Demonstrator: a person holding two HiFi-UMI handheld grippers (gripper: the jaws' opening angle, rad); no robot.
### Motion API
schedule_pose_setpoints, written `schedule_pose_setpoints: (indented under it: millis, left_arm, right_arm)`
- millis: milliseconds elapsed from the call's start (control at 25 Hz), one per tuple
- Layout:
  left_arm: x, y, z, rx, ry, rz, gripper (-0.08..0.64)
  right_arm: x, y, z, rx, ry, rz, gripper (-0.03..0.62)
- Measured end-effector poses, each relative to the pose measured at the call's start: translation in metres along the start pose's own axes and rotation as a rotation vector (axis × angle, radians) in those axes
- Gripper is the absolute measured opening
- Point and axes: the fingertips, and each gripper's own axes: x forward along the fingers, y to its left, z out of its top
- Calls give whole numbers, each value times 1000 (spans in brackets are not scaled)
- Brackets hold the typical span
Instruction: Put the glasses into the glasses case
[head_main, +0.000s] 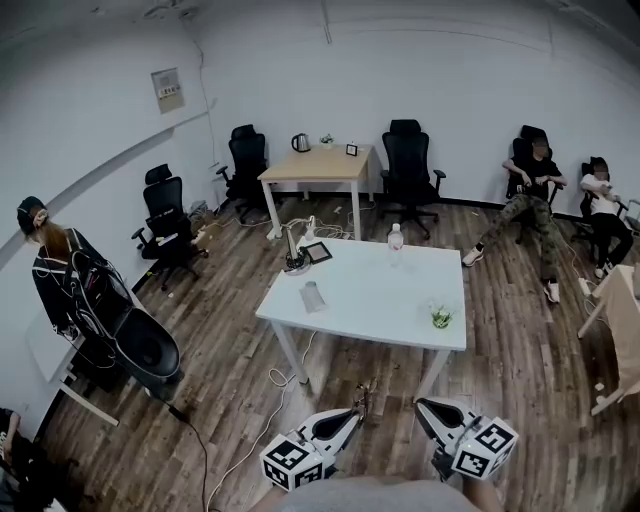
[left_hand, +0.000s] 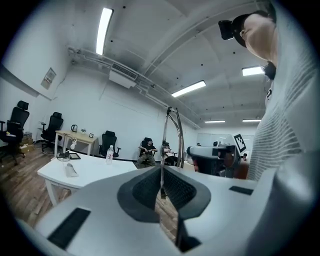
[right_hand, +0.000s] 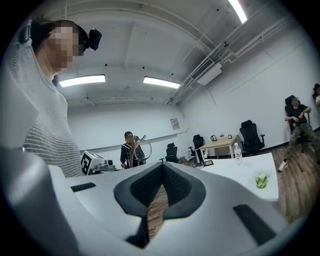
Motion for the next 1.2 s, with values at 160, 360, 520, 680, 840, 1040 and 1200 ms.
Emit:
schedule_pose_setpoints:
  millis: [160,360,520,680,840,1040,1200]
  left_arm:
    - [5,1,-2,1,7,-7,25]
    - [4,6,-8,-9,-2,14,25]
    - [1,14,-10,-19,-22,38,25]
    - [10,20,-1,-8,-59,33,25]
    - [18,16,-6,13,-48,31,25]
    - [27,20,-12,4,-45,53,25]
    - [29,21,-12,1,-43,70,25]
  right_arm:
    - [2,-3,-4,8,-1,2,14]
    - [1,-6,-5,40,-31,27,15]
    - [3,-7,-15,70,-37,57,15]
    - [16,-10,-13,55,-28,79,15]
    - [24,-15,-13,-15,3,68,15]
    - [26,-24,-13,-10,3,81,15]
    - [25,-36,-12,35,-6,74,15]
